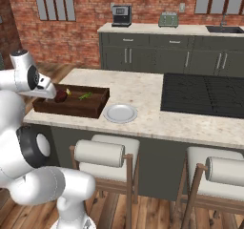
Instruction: Create a steak meal by picking up the steak and asparagus from the tray and placing them on the plate. Leave the lemon wedge on the tray.
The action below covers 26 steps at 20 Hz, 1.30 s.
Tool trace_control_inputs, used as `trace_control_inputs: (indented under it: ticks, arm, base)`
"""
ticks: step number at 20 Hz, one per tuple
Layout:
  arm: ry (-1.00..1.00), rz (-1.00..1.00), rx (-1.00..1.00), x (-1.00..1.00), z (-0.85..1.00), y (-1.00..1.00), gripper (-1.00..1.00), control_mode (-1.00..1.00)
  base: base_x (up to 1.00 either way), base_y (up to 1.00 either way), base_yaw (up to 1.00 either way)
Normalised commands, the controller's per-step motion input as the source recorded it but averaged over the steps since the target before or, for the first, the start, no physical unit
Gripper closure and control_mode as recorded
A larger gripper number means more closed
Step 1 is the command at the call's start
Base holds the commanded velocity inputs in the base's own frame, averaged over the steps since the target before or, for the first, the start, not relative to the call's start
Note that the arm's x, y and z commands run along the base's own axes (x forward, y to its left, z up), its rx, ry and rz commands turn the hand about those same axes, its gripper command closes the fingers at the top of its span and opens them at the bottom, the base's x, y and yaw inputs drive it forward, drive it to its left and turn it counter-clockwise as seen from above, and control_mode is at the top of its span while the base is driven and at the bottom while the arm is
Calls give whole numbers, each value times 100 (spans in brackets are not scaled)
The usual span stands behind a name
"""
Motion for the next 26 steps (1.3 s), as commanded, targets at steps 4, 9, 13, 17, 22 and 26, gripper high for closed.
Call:
trace_control_inputs:
  ticks: [4,9,13,17,22,26]
  arm:
    - [0,0,0,26,-24,28,-100,-100]
    - [0,0,0,34,-11,15,-100,-100]
    - [0,0,0,38,-2,0,-100,-100]
    - [0,0,0,38,-2,0,-100,-100]
    - [0,0,0,40,-12,0,-100,-100]
    - [0,0,0,33,-18,8,-100,-100]
  base:
    - [0,0,0]
    - [0,0,0]
    - [0,0,0]
    - [0,0,0]
    - [0,0,0]
    - [0,0,0]
